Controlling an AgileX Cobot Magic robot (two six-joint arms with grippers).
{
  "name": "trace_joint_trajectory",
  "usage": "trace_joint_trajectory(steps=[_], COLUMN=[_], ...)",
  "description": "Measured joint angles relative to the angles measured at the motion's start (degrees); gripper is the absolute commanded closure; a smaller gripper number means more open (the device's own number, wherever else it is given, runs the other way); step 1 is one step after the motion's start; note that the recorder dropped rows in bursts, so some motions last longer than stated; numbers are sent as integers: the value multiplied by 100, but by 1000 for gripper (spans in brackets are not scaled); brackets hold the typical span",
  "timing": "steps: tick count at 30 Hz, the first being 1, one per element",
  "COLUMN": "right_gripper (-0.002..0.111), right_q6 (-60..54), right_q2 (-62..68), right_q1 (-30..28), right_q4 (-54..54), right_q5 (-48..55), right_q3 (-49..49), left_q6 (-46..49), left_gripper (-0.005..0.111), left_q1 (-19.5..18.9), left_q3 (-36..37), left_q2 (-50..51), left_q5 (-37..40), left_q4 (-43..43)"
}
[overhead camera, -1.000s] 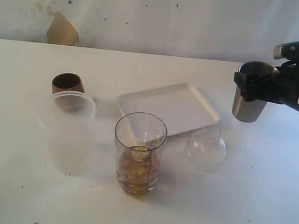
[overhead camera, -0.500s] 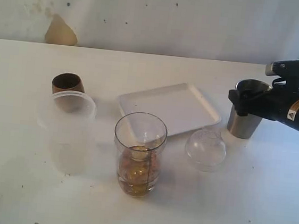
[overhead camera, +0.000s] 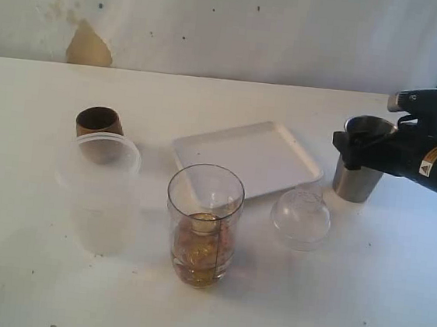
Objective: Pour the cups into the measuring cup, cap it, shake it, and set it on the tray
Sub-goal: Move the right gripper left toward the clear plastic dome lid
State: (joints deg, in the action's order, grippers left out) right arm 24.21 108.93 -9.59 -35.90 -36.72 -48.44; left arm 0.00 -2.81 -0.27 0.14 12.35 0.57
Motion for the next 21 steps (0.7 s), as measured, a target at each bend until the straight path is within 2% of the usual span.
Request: trace_joint_trajectory(steps=[2,14,21], right_gripper=[3,3,3], right_q6=[-84,-190,-28], right_q2=[0,-12,-672], right_q1=[0,0,0], right_q4=[0,0,-11], right_q5=[0,0,215], right_q3=[0,0,0], left_q6=[0,0,0], left_gripper=[107,107,107], left_q1=[0,0,0], left_q3=[0,0,0], left_q2=[0,0,0], left_q5=[0,0,0], left_q4=[0,0,0])
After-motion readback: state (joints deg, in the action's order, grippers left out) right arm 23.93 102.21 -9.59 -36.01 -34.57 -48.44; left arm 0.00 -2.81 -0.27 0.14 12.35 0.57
